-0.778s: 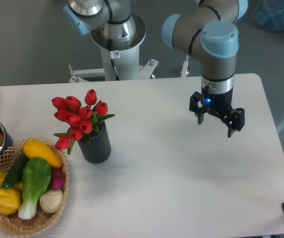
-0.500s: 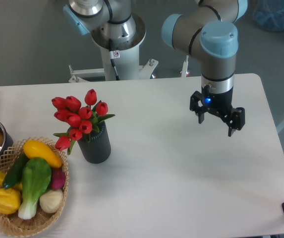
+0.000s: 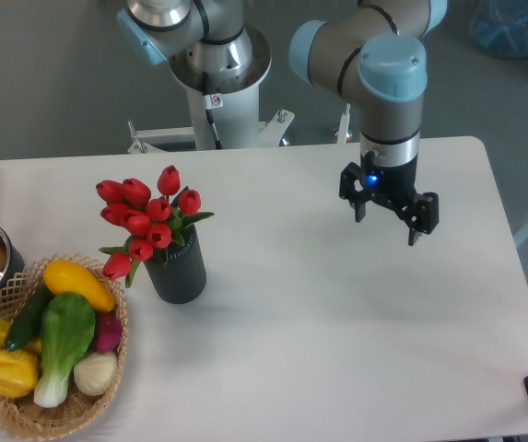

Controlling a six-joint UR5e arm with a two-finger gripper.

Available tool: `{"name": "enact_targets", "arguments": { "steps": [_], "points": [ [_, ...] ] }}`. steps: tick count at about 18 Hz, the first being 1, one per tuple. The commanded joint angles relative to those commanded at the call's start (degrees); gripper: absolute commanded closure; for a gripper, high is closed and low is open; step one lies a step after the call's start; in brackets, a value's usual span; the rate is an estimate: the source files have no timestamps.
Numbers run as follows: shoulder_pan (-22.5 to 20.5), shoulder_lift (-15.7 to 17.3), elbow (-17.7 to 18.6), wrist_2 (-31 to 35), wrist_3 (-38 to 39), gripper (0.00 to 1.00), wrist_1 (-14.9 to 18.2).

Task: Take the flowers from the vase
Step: 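Move the open gripper toward the red tulip stems above the black vase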

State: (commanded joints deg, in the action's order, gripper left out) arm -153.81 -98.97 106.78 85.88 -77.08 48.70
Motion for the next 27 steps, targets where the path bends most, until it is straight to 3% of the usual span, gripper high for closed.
{"name": "enact_targets", "arguments": {
  "steps": [6, 9, 13, 20, 23, 27],
  "points": [
    [1.93, 2.82, 4.31, -0.18, 0.61, 0.00, 0.17],
    [3.25, 3.17, 4.32, 0.61, 2.01, 0.00, 0.34],
    [4.66, 6.42, 4.41, -1.58, 2.64, 0.00, 1.22],
    [4.31, 7.74, 5.63, -25.55, 3.08, 0.00, 4.91],
    [2.56, 8.88, 8.70, -35.30, 2.38, 0.00, 7.02],
    [2.37, 9.59, 11.87, -42.09, -0.61, 0.00, 8.33]
  ]
}}
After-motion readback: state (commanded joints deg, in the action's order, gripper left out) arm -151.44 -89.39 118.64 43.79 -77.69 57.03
